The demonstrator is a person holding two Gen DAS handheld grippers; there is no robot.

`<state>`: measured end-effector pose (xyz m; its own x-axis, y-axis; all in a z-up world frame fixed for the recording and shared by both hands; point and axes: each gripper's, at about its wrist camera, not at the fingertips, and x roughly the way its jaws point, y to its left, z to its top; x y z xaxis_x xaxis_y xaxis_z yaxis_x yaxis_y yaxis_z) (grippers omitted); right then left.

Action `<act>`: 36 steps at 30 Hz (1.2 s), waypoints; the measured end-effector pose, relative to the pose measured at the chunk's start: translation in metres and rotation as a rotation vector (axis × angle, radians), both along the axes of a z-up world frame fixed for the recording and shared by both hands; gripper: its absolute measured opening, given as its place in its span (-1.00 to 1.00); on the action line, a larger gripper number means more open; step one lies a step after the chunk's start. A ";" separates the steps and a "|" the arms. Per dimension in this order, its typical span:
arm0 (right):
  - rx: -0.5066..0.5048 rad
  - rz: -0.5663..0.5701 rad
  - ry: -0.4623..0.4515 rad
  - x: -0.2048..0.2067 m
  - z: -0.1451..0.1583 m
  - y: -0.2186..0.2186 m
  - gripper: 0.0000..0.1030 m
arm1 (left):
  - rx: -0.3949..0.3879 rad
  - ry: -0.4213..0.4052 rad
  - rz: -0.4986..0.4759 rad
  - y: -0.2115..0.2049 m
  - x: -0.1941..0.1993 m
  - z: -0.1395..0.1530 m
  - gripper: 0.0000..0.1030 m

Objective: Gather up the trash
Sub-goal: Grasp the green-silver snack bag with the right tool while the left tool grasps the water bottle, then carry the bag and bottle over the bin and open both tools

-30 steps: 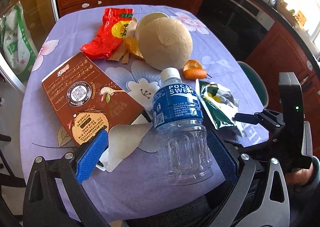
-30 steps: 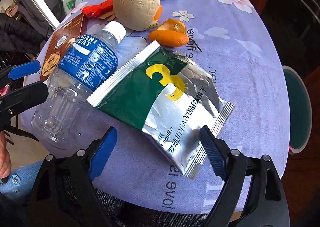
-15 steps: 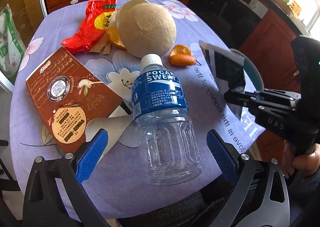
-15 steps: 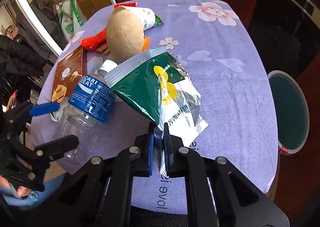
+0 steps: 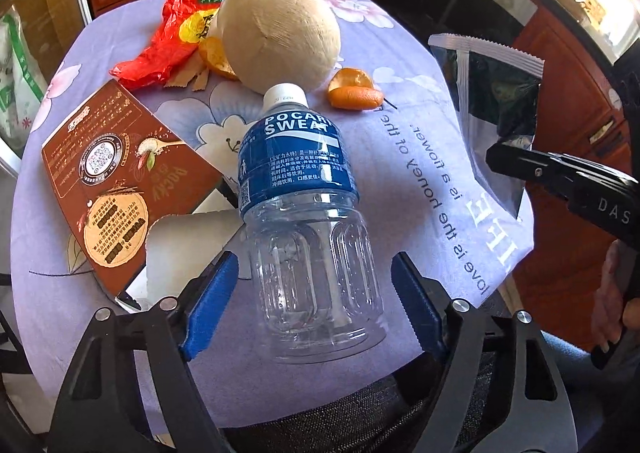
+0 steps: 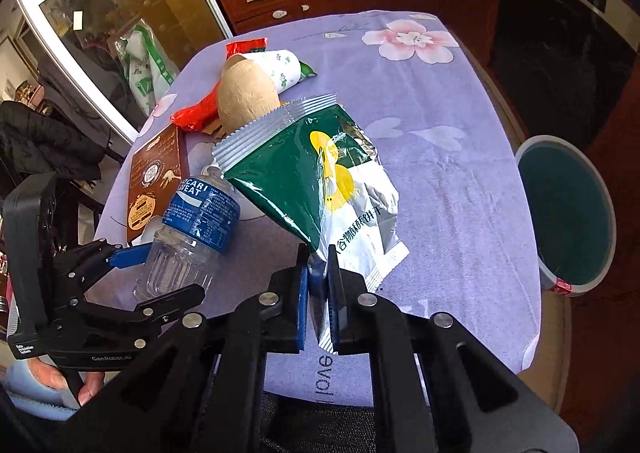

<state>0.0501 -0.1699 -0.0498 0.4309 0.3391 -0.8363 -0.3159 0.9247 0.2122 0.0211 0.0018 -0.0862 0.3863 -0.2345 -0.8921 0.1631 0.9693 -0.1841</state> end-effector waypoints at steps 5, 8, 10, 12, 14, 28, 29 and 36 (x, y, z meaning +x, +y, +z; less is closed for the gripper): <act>0.006 -0.010 -0.016 -0.002 0.005 -0.005 -0.85 | 0.056 -0.044 0.009 -0.004 -0.006 0.007 0.23; 0.013 -0.020 -0.025 -0.004 0.008 -0.011 -0.85 | 0.073 -0.088 0.001 -0.007 -0.011 0.020 0.21; 0.021 -0.028 -0.032 -0.005 0.010 -0.015 -0.85 | 0.080 -0.114 -0.006 -0.010 -0.012 0.030 0.20; 0.029 -0.036 -0.037 -0.005 0.013 -0.020 -0.85 | 0.086 -0.134 -0.011 -0.014 -0.011 0.037 0.20; 0.038 -0.046 -0.042 -0.006 0.015 -0.025 -0.85 | 0.096 -0.160 -0.016 -0.018 -0.010 0.045 0.20; 0.069 -0.199 -0.088 0.004 0.031 -0.088 -0.85 | 0.078 -0.285 -0.114 -0.064 0.014 0.095 0.20; 0.075 -0.226 -0.088 0.006 0.032 -0.100 -0.85 | 0.073 -0.292 -0.128 -0.071 0.018 0.098 0.20; 0.086 -0.411 -0.063 0.025 0.025 -0.182 -0.85 | 0.030 -0.322 -0.246 -0.130 0.057 0.111 0.20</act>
<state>0.0755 -0.3523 -0.0246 0.5944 0.1962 -0.7799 0.0600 0.9562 0.2863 0.0777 -0.1280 0.0248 0.5824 -0.3303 -0.7428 0.4356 0.8983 -0.0579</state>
